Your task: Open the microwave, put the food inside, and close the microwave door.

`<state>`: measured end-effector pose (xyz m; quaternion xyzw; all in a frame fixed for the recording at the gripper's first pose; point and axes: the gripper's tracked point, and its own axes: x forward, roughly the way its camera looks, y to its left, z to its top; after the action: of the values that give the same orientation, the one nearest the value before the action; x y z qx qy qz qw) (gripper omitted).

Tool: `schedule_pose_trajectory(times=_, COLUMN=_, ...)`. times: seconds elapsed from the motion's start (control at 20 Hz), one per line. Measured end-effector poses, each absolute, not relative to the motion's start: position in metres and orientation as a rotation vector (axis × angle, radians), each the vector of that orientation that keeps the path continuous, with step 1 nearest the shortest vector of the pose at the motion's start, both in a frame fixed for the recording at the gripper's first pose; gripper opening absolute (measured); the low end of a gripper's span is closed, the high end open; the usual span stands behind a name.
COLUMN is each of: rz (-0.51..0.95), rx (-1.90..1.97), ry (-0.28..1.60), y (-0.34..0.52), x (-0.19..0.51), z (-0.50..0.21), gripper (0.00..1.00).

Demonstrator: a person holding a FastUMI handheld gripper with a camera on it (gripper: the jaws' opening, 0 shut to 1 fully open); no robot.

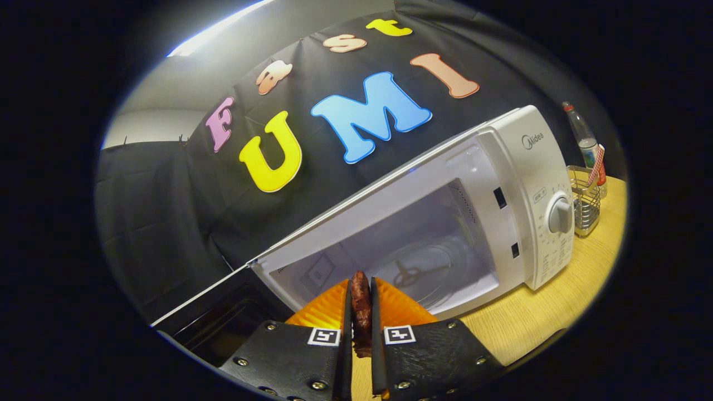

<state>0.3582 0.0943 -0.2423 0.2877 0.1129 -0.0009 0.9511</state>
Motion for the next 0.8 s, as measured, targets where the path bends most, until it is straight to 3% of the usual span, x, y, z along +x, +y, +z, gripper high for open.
schedule_pose_trajectory(times=0.7, rz=-0.149, rx=0.613, ry=0.192, y=0.087, x=0.466, z=-0.296, gripper=0.14)
schedule_pose_trajectory(times=0.8, rz=-0.203, rx=0.579, ry=0.192, y=0.075, x=0.473, z=-0.310, gripper=0.22)
